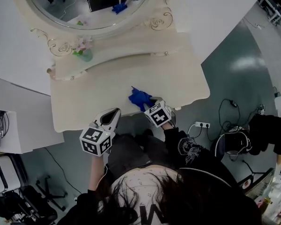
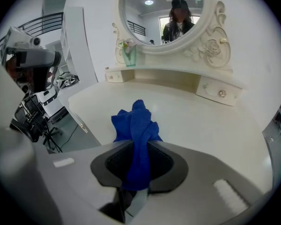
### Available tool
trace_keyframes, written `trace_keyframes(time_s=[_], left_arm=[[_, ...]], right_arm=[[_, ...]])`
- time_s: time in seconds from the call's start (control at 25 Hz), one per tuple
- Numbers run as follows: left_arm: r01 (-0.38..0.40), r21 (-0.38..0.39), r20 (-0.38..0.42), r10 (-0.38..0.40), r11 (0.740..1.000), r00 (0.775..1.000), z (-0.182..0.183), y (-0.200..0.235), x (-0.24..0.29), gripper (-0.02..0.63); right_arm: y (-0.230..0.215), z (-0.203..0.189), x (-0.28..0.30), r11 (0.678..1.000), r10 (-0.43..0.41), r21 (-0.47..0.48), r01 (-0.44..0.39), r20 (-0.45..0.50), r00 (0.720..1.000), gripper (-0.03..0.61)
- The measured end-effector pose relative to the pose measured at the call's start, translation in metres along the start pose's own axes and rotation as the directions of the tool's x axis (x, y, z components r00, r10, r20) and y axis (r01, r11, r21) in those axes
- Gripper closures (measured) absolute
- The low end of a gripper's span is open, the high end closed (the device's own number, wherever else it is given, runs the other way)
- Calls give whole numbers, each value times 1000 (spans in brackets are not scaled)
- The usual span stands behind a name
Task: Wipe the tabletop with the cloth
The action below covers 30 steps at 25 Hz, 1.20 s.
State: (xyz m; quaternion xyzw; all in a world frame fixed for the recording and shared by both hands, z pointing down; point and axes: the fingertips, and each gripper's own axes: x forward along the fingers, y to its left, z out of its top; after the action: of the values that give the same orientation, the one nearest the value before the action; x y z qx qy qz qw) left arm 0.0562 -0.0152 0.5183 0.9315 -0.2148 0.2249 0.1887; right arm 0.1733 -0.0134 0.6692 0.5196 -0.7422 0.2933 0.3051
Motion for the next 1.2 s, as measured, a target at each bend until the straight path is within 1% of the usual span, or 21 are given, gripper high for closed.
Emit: trace_keyframes(time_s=[0.16, 0.32, 0.56, 0.84, 1.0, 1.2], left_arm=[[49, 20, -5, -49, 999, 999, 8, -27, 29, 614], [97, 47, -17, -96, 994, 995, 12, -51, 52, 614], [110, 73, -14, -109, 991, 994, 23, -64, 69, 614], [130, 105, -29, -127, 986, 991, 31, -76, 81, 614], [135, 118, -29, -132, 984, 991, 36, -79, 83, 614], [127, 124, -42, -122, 984, 992, 34, -78, 81, 614]], right_arm=[[-46, -18, -20, 997, -59, 47, 58, 23, 998, 492], [-87, -43, -45, 987, -123, 105, 122, 1, 992, 492], [-146, -72, -76, 959, -216, 186, 214, -10, 976, 492], [-209, -103, -112, 906, -321, 281, 317, -34, 946, 491], [-237, -121, -126, 880, -358, 317, 354, -48, 933, 492], [-271, -140, -155, 826, -441, 350, 442, -90, 893, 492]])
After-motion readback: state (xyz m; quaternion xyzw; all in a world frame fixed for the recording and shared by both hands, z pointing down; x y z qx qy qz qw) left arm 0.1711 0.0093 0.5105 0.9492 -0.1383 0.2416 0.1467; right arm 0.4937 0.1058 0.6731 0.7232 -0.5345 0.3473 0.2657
